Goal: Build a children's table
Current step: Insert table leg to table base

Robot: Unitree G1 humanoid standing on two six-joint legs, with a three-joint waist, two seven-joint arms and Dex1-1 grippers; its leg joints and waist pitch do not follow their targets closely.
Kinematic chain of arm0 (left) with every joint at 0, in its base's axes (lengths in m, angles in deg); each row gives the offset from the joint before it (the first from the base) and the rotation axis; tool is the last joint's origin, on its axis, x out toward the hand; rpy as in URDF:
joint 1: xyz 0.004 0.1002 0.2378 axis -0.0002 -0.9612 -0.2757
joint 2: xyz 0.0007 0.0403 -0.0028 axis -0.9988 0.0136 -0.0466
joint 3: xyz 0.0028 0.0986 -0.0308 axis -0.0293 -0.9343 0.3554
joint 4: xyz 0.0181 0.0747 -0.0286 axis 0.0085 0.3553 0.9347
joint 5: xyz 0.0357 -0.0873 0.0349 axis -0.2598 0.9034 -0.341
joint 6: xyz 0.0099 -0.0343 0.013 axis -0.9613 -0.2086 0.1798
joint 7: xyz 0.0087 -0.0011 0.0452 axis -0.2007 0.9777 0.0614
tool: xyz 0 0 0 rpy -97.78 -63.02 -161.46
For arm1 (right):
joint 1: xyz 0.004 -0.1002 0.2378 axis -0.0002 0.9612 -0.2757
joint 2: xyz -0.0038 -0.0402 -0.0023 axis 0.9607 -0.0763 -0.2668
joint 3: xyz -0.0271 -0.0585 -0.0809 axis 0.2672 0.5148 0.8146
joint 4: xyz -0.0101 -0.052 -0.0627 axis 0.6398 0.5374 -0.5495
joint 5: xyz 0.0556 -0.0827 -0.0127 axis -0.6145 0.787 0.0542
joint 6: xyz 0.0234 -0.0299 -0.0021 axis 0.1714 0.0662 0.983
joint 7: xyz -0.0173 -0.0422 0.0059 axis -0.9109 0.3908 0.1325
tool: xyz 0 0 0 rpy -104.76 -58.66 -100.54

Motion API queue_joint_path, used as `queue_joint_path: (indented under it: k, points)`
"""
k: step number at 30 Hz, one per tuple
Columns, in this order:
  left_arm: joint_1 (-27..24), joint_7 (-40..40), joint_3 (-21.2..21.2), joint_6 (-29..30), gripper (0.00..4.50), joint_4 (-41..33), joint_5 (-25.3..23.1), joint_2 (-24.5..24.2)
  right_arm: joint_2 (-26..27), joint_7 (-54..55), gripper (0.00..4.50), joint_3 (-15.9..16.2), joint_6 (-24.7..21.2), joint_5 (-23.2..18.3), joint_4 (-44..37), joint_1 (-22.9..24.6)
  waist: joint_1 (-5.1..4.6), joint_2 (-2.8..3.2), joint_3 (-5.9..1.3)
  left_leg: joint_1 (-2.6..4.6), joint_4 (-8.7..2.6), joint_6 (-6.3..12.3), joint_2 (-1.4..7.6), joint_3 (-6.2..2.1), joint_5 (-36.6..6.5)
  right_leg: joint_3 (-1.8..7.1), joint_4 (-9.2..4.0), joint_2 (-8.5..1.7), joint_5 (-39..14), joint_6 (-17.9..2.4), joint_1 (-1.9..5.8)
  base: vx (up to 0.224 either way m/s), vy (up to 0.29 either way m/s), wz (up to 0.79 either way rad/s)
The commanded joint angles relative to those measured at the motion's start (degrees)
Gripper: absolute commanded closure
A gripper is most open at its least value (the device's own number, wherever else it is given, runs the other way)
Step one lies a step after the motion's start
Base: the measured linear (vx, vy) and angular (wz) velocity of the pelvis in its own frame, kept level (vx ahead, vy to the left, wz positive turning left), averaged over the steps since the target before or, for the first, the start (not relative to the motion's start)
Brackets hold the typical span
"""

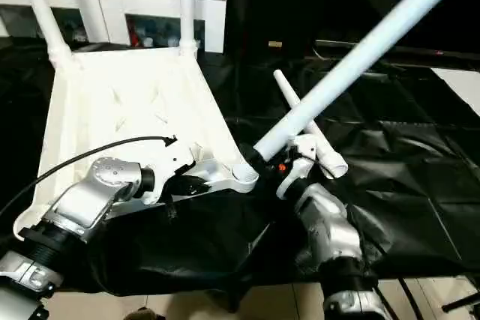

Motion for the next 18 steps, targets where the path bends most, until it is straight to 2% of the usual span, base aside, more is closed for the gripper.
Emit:
queue_joint_path:
  k: [1, 3, 4, 6, 8, 9, 11, 12, 13, 14, 15, 16, 17, 18]
  points:
    - [2.60, -2.24, 2.41, -2.16, 4.50, -0.01, -0.02, 0.06, -2.36, 0.83, 2.60, 2.33, -1.81, 5.25, 2.83, 1.01, -0.82, 0.84, -3.07, 2.16, -4.92, -2.69, 1.72, -1.59, -31.03, 1.56, -6.04, -4.20, -37.74, -2.28, 0.86, 0.000, 0.000, 0.00]
    - [2.62, -2.13, 2.24, -2.51, 4.50, 0.17, -0.15, 0.03, -2.62, 0.77, 2.60, 2.92, -1.47, 5.85, 3.24, 0.49, -0.94, 0.78, -2.94, 2.45, -4.74, -2.41, 1.59, -1.48, -31.52, 1.41, -6.49, -4.22, -38.78, -1.94, 0.57, 0.000, 0.000, 0.00]
    - [2.58, -1.88, 2.04, -2.82, 4.50, 0.22, -0.23, -0.02, -3.09, 0.85, 2.60, 3.90, -1.76, 6.80, 4.08, -0.57, -0.99, 0.51, -2.94, 2.52, -4.63, -2.28, 1.54, -1.43, -31.50, 1.33, -6.64, -4.26, -39.24, -1.80, 0.51, 0.000, 0.000, 0.00]
    - [2.53, -1.77, 1.97, -2.91, 4.50, 0.17, -0.22, -0.02, -3.37, 0.53, 2.60, 4.59, -2.29, 7.21, 4.67, -1.44, -1.21, 0.44, -2.84, 2.54, -4.43, -2.05, 1.48, -1.47, -31.67, 0.89, -6.98, -4.28, -40.60, -1.21, 0.54, 0.000, 0.000, 0.00]
    - [2.46, -1.51, 1.81, -3.19, 4.50, 0.18, -0.26, -0.07, -3.80, -0.83, 2.60, 6.03, -2.94, 8.02, 5.73, -3.01, -1.56, 0.74, -2.78, 2.75, -4.36, -2.09, 1.57, -1.62, -32.85, 0.31, -7.27, -4.24, -41.11, -0.63, 0.60, 0.000, 0.000, 0.00]
    - [2.44, -1.46, 1.78, -3.24, 4.50, 0.18, -0.29, -0.09, -3.87, -1.11, 2.60, 6.25, -3.06, 8.14, 5.81, -3.19, -1.67, 0.62, -2.74, 2.87, -4.35, -2.03, 1.61, -1.64, -33.39, 0.07, -7.44, -4.20, -41.13, -0.58, 0.55, 0.000, 0.000, 0.00]
    - [2.32, -1.28, 1.63, -3.40, 4.50, 0.05, -0.43, -0.20, -4.21, -2.58, 2.60, 7.27, -3.60, 8.72, 6.19, -3.87, -1.92, 1.32, -2.57, 3.77, -4.38, -2.34, 1.98, -1.79, -36.57, -0.96, -7.92, -3.92, -39.67, -0.62, 0.34, 0.000, 0.000, 0.00]
    - [2.31, -1.04, 1.55, -3.66, 4.50, 0.09, -0.43, -0.28, -4.59, -5.31, 2.60, 8.39, -4.32, 9.29, 8.03, -5.58, -2.31, 1.56, -2.54, 1.87, -6.53, -3.01, 3.33, -2.70, -40.51, -0.59, -5.32, -3.39, -33.23, -1.44, 2.59, 0.000, 0.000, 0.00]
    - [2.34, -0.77, 1.45, -3.88, 4.50, 0.11, -0.41, -0.35, -4.76, -6.48, 2.60, 8.72, -4.44, 9.44, 8.92, -6.44, -2.14, 1.82, -2.43, 1.42, -8.34, -4.11, 4.15, -2.62, -45.31, 0.22, -2.84, -2.63, -28.88, -3.00, 2.99, 0.000, 0.000, 0.00]
    - [2.35, -0.68, 1.41, -3.96, 4.50, 0.11, -0.41, -0.38, -4.81, -6.77, 2.60, 8.80, -4.42, 9.48, 9.16, -6.67, -2.12, 1.58, -2.41, 1.42, -8.64, -4.53, 4.12, -2.46, -46.23, 0.76, -2.04, -2.50, -27.13, -3.78, 2.87, 0.000, 0.000, 0.00]
    - [2.38, -0.32, 1.26, -4.16, 4.50, 0.07, -0.39, -0.52, -4.91, -7.80, 2.60, 8.79, -4.78, 9.26, 10.05, -7.59, -1.92, 0.97, -2.18, 3.05, -7.23, -4.84, 2.71, -1.47, -45.44, 1.31, -4.12, -3.13, -31.33, -4.62, 0.55, 0.000, 0.000, 0.00]
    - [2.34, -0.14, 1.16, -4.24, 4.50, -0.04, -0.35, -0.62, -4.99, -8.38, 2.60, 8.82, -5.06, 9.01, 10.59, -8.11, -2.01, 0.44, -2.08, 4.44, -5.38, -4.29, 1.61, -1.21, -43.28, 0.77, -6.34, -3.94, -37.84, -3.66, -0.80, 0.000, 0.000, 0.00]
    - [2.33, 0.08, 1.06, -4.33, 4.50, -0.10, -0.31, -0.71, -5.07, -9.06, 2.60, 8.73, -5.11, 8.71, 11.44, -8.85, -2.59, 0.08, -1.51, 6.45, -1.05, -2.62, -0.16, -0.84, -36.46, -2.38, -10.96, -5.05, -50.24, 0.67, -2.13, 0.000, 0.000, 0.00]
    - [2.30, 0.26, 0.97, -4.39, 4.50, -0.20, -0.26, -0.78, -5.15, -9.49, 2.60, 8.62, -5.06, 8.53, 12.19, -9.48, -2.69, 0.14, -1.76, 6.23, -0.28, -2.11, -0.20, -0.79, -33.44, -3.60, -11.54, -5.46, -52.08, 2.25, -1.26, 0.000, 0.000, 0.00]
